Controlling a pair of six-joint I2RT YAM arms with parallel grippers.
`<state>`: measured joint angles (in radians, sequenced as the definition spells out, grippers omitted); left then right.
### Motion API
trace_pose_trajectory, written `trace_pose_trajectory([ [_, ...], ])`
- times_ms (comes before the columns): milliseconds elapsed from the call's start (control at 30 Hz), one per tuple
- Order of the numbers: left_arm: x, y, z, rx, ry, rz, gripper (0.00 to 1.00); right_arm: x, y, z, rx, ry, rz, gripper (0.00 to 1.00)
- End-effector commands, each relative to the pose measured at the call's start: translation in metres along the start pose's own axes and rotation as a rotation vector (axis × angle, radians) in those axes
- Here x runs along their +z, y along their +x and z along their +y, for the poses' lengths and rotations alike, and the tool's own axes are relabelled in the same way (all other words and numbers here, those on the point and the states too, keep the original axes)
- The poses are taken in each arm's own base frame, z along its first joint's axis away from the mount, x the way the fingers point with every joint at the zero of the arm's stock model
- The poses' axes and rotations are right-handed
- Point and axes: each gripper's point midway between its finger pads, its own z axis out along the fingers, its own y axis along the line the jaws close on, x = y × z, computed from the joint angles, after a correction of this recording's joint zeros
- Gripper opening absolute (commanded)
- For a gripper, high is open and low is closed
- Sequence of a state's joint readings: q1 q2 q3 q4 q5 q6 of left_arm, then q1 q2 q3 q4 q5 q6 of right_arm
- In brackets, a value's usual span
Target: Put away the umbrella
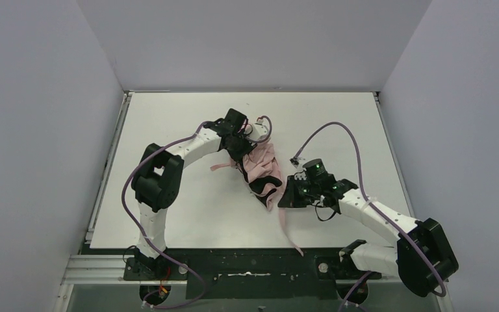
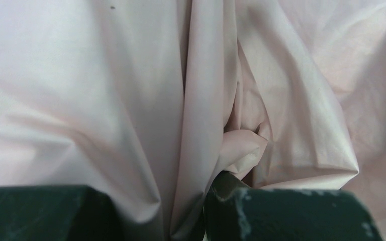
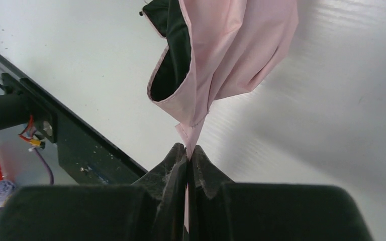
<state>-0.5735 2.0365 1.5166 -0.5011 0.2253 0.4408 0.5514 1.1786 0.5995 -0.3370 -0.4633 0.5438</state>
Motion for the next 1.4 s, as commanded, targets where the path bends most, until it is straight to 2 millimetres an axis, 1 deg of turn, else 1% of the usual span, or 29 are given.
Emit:
trace_pose_trajectory([
  [0,-0.007,0.003,0.009,-0.022,-0.054,0.027,0.0,-0.017,-0.001,0.035,0.06,-0.152,0.0,0.0],
  [67,-0.007,0.003,0.012,-0.026,-0.066,0.029,0.0,-0.025,-0.004,0.047,0.073,-0.198,-0.001,0.0],
  [200,-0.008,0.0,0.014,-0.038,-0.071,0.028,0.0,-0.046,-0.022,0.08,0.053,-0.324,-0.019,0.0],
  [233,-0.008,0.0,0.014,-0.04,-0.072,0.029,0.0,-0.051,-0.026,0.085,0.046,-0.338,-0.026,0.0],
  [300,-0.008,0.001,0.015,-0.045,-0.076,0.035,0.0,-0.058,-0.029,0.086,0.029,-0.317,-0.018,0.0],
  [400,-0.008,0.002,0.019,-0.059,-0.088,0.042,0.0,-0.062,-0.02,0.078,0.022,-0.255,0.028,0.0],
  [500,-0.011,0.002,0.029,-0.095,-0.118,0.044,0.0,-0.065,0.003,0.063,0.063,-0.184,0.115,0.0],
  [633,-0.016,0.001,0.042,-0.144,-0.155,0.033,0.0,-0.068,0.03,0.055,0.157,-0.162,0.174,0.0],
  [700,-0.018,0.003,0.048,-0.158,-0.171,0.034,0.0,-0.067,0.045,0.043,0.204,-0.108,0.213,0.0],
  [767,-0.019,0.004,0.053,-0.171,-0.189,0.036,0.0,-0.064,0.062,0.027,0.236,-0.039,0.255,0.0],
  [900,-0.019,0.006,0.06,-0.193,-0.219,0.044,0.0,-0.056,0.084,0.006,0.28,0.037,0.296,0.0],
  [1100,-0.018,0.006,0.06,-0.203,-0.227,0.046,0.0,-0.035,0.103,-0.008,0.312,0.063,0.333,0.0],
  [1200,-0.018,0.006,0.06,-0.197,-0.232,0.044,0.0,-0.03,0.109,-0.016,0.302,0.111,0.344,0.0],
  [1267,-0.018,0.006,0.06,-0.196,-0.233,0.042,0.0,-0.03,0.11,-0.022,0.286,0.157,0.339,0.0],
  [1367,-0.017,0.006,0.059,-0.182,-0.23,0.039,0.0,-0.032,0.105,-0.027,0.273,0.193,0.313,0.0],
])
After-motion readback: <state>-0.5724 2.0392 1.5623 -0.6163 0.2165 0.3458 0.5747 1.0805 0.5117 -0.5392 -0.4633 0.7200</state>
